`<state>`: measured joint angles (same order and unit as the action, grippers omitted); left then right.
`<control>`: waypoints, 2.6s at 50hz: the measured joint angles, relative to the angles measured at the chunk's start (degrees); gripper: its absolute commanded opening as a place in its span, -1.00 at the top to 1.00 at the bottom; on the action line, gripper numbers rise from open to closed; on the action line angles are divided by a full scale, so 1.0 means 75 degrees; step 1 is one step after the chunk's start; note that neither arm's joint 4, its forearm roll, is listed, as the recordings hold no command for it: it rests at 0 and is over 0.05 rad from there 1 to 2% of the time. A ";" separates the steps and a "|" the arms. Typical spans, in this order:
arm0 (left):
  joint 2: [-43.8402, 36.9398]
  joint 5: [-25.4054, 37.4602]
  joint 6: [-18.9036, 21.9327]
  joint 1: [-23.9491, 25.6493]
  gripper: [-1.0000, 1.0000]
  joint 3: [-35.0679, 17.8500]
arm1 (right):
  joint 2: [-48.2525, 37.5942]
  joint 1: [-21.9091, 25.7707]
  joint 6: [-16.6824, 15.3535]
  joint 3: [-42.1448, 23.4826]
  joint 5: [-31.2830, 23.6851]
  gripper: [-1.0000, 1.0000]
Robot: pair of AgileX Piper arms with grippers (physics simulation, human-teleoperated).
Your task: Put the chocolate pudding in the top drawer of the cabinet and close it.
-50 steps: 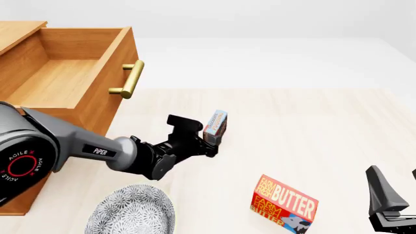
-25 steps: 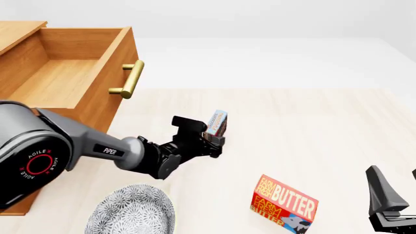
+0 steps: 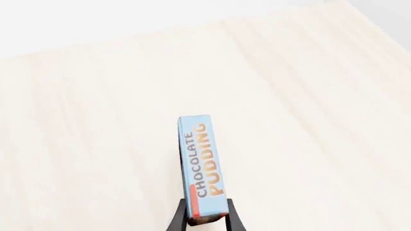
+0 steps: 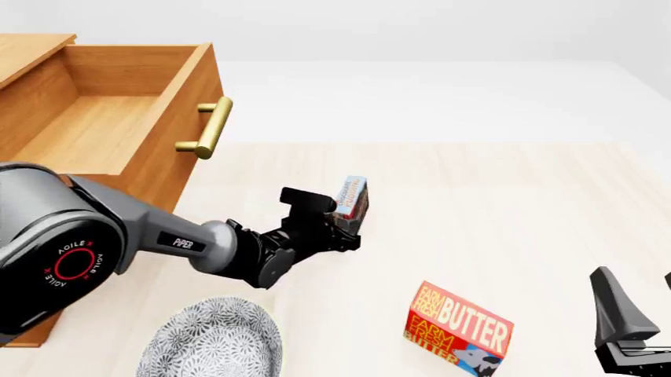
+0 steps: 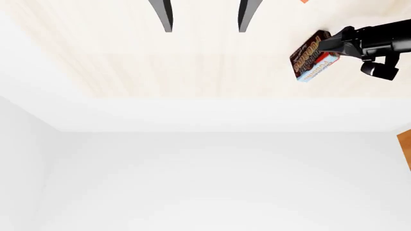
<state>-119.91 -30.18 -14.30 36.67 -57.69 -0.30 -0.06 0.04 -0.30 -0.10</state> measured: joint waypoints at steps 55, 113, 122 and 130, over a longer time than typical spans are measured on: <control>0.2511 0.0130 0.0657 0.0416 1.00 0.1476 | 0.0000 0.0000 0.0000 0.0000 0.0000 -1.00; 0.5849 0.2411 0.2015 0.0258 1.00 0.1397 | 0.0000 0.0000 0.0000 0.0000 0.0000 -1.00; 0.6199 0.2734 0.2228 0.0073 1.00 0.1231 | 0.0000 0.0000 0.0000 0.0000 0.0000 -1.00; 0.6530 0.3014 0.2432 -0.0107 1.00 0.1088 | 0.0000 0.0000 0.0000 0.0000 0.0000 -1.00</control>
<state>-70.93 -7.57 3.94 35.87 -49.53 -0.30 -0.06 0.04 -0.30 -0.10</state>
